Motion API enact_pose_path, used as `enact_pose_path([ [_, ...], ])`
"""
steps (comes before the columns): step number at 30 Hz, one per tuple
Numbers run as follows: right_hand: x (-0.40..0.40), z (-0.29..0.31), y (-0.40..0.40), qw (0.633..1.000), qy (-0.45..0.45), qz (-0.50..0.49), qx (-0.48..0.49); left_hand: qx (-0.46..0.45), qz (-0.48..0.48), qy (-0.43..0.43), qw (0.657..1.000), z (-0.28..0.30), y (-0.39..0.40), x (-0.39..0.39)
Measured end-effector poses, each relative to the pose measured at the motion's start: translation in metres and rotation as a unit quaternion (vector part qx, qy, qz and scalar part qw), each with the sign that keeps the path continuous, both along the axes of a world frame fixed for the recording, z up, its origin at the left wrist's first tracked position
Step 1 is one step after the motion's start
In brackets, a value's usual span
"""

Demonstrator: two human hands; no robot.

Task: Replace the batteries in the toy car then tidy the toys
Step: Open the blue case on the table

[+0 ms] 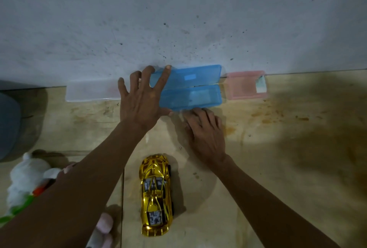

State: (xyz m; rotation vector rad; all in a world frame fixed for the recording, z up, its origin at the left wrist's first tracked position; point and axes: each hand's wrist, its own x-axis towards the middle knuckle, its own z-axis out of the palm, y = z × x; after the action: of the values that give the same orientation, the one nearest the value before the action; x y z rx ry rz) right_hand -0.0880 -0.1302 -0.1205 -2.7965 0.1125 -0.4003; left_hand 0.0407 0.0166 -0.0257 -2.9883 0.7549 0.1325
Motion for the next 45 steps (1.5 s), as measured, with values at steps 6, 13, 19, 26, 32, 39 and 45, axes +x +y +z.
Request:
enact_pose_path([
  [6, -0.001, 0.002, -0.002, 1.000, -0.006, 0.028, 0.005, -0.002, -0.002, -0.002, 1.000, 0.000, 0.001, 0.001],
  [13, -0.001, 0.004, -0.002, 0.999, -0.022, 0.016, 0.045, -0.002, -0.004, -0.008, 1.000, -0.003, 0.002, 0.001],
  [19, 0.006, 0.030, -0.019, 0.984, -0.081, -0.028, 0.155, -0.003, -0.006, -0.001, 1.000, -0.003, 0.003, 0.002],
  [26, 0.060, 0.067, -0.064, 0.996, 0.018, -0.012, 0.084, -0.020, -0.020, -0.021, 0.999, -0.002, 0.004, 0.001],
  [32, 0.051, 0.050, -0.080, 0.993, -0.002, 0.079, 0.085, -0.042, -0.043, -0.044, 0.997, -0.010, 0.008, -0.010],
  [39, 0.046, 0.016, -0.079, 0.991, -0.072, 0.094, 0.063, -0.047, -0.053, -0.054, 0.996, -0.022, 0.007, -0.013],
  [45, 0.058, 0.013, -0.069, 0.990, -0.121, 0.061, -0.031, -0.052, -0.060, -0.063, 0.995, -0.029, 0.007, -0.003],
])
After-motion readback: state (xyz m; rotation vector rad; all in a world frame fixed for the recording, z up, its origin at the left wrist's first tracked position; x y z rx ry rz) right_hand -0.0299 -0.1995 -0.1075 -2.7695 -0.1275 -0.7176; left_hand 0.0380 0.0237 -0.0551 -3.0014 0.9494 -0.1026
